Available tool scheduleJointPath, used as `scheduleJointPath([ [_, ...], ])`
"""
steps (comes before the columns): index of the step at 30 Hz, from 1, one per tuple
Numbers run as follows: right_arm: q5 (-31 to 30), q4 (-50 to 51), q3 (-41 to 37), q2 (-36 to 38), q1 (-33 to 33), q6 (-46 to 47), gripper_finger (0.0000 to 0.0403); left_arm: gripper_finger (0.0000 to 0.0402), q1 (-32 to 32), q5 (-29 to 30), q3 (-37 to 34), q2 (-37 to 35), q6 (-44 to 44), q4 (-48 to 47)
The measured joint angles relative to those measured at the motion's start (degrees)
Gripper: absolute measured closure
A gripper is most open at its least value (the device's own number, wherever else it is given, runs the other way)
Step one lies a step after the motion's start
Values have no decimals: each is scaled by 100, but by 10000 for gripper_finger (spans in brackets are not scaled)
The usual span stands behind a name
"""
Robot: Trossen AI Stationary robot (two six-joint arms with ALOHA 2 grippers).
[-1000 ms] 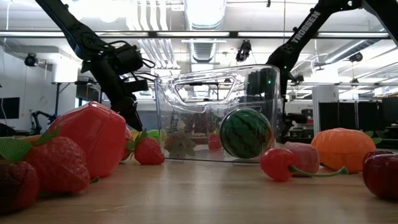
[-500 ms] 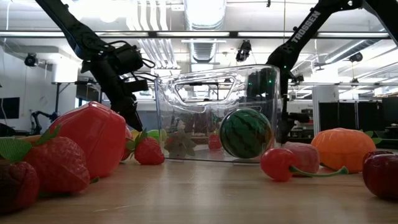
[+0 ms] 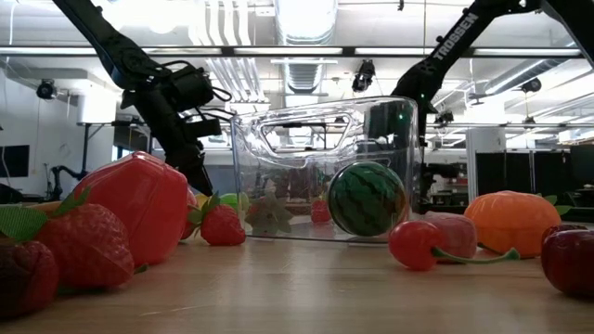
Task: Pick and placing Produce into tupperware
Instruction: Put the red strawberry into the transparent bin
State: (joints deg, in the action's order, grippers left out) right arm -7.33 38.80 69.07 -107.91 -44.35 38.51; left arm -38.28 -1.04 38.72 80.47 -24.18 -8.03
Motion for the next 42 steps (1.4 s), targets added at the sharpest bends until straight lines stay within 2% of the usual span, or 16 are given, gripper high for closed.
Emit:
scheduleJointPath([
  [3,116,3,168,115,111,-158,262,141,0,0,0,-2,0,0],
  [7,576,366,485,417,403,-484,267,141,0,-1,0,0,1,-1],
  [10,901,1053,775,802,810,-946,266,141,4,-2,-2,0,84,-6],
  [13,949,1547,997,1321,1375,-1352,262,141,4,-2,0,-2,382,-11],
  [18,1368,1615,1033,2115,2163,-1607,261,141,4,-5,9,-2,581,1],
  [21,1625,1644,971,2303,2552,-1413,265,141,4,-4,13,-2,584,4],
  [25,1676,1622,947,2202,3020,-1284,264,141,4,-4,13,-2,584,5],
  [34,2278,1299,938,1245,3756,-1247,264,141,7,-5,14,-2,584,2],
  [38,2052,1152,937,981,3993,-1425,255,141,7,-6,11,-2,584,-2],
  [42,1795,1117,936,873,4114,-1605,213,141,7,-3,-7,-2,592,-45],
])
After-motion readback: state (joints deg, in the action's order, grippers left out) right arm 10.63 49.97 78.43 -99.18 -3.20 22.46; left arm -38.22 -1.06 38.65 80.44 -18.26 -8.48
